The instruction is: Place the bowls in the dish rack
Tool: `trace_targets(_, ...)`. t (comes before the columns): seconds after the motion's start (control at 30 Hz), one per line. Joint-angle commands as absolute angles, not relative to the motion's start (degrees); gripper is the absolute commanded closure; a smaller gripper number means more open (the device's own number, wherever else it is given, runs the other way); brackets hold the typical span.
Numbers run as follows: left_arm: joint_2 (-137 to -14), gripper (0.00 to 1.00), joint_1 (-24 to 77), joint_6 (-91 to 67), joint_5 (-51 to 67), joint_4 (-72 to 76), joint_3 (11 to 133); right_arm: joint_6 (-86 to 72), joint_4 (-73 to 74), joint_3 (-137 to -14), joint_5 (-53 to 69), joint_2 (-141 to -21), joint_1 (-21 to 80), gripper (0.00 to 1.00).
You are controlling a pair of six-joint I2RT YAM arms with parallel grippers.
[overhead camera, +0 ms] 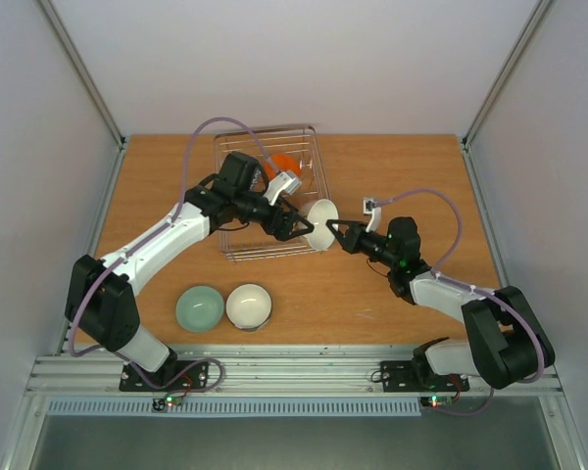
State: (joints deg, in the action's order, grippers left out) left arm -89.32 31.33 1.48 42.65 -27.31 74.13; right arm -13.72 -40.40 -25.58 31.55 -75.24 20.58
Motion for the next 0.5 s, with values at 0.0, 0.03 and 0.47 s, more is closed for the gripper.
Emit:
trace_targets(0.0, -91.2, 0.11, 32.9, 0.9, 40.8, -26.9, 75.2, -18.5, -58.2, -24.9, 35.4, -75.8, 20.4, 0.99)
trace_targets(0.03, -91.3, 0.11, 33.1, 1.0, 40.7, -26.9, 75.2, -18.6, -58.7, -24.8, 35.4, -76.0, 20.4, 0.99)
trace_targets(0.47, -92.9, 0.12, 33.7, 2.1, 40.5, -29.6, 76.9, -25.6, -78.0, -21.4, 37.0, -83.1, 17.4, 0.99)
